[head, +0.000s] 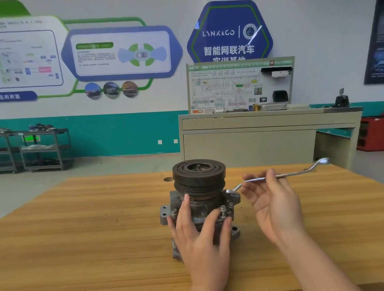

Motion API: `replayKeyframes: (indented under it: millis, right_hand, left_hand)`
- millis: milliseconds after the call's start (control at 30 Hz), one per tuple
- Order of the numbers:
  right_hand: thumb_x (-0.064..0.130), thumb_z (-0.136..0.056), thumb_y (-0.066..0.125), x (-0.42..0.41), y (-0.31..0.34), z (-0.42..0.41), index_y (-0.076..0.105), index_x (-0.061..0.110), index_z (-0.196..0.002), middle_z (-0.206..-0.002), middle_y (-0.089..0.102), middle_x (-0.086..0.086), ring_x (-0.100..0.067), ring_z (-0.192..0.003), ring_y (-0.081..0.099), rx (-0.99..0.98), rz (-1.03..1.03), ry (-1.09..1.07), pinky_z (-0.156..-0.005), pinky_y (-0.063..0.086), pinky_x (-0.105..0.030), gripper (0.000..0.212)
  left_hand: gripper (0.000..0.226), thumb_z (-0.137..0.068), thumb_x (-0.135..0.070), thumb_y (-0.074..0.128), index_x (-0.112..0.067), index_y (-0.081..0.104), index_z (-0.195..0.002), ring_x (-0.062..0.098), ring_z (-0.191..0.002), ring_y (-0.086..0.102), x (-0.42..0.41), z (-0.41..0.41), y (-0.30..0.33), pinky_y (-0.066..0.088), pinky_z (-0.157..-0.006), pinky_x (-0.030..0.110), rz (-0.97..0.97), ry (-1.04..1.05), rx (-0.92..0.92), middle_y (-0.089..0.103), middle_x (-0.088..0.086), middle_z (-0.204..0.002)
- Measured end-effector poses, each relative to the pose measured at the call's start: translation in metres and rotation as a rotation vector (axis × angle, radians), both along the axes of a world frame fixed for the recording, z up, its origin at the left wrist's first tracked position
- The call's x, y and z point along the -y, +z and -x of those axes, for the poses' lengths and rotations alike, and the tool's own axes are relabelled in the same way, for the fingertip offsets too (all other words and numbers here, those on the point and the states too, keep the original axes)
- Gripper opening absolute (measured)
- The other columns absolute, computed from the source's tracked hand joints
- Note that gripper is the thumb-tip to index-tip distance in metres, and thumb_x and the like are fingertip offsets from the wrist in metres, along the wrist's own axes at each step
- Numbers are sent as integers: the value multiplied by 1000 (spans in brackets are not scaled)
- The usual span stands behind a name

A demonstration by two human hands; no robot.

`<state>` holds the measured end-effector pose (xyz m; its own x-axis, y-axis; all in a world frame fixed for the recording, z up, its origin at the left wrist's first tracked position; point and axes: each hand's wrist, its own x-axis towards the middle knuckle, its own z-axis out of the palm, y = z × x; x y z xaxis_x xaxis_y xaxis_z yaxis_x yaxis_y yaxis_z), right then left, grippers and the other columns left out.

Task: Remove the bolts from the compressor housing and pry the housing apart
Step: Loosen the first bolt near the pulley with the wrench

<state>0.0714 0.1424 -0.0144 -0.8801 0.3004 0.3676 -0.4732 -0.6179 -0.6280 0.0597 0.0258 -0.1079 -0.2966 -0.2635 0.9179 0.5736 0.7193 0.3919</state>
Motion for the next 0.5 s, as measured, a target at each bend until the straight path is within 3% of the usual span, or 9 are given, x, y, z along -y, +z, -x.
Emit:
replayKeyframes:
  millis: [100,233,333,400,500]
  right_hand:
    - [28,-97,44,8,-8,-18,58,16,-89,-82,70,-12,-26,-65,68,-151,-281,-216,-60,58,-30,20]
    - [28,-93,47,17,-14,-30,61,31,-83,-89,69,-10,-26,-67,70,-253,-449,-317,-62,58,-31,18]
    - [35,-96,47,23,-22,-30,62,35,-86,-90,71,-1,-19,-69,71,-310,-606,-428,-65,59,-30,18]
    - [47,-97,47,26,-27,-31,64,29,-90,-89,70,9,-11,-72,71,-373,-712,-499,-68,58,-27,26]
    - [45,-100,43,29,-37,-30,62,18,-98,-96,64,13,-2,-83,66,-541,-975,-692,-76,54,-17,33]
  left_hand:
    - [49,-98,-58,40,-24,76,-95,14,-148,17,1,-2,1,2,-124,40,12,10,1,33,9,-150]
    - [35,-99,-58,39,-34,65,-102,16,-147,20,2,-3,2,4,-124,41,17,13,-5,34,8,-150]
    - [45,-99,-57,41,-27,74,-96,18,-145,24,1,-3,2,5,-124,42,24,23,4,36,9,-149]
    - [43,-97,-54,46,-24,77,-93,20,-143,26,1,-3,2,6,-124,42,31,33,10,36,8,-149]
    - [42,-97,-49,47,-21,77,-90,25,-138,33,0,-3,1,8,-123,43,28,44,11,39,10,-148]
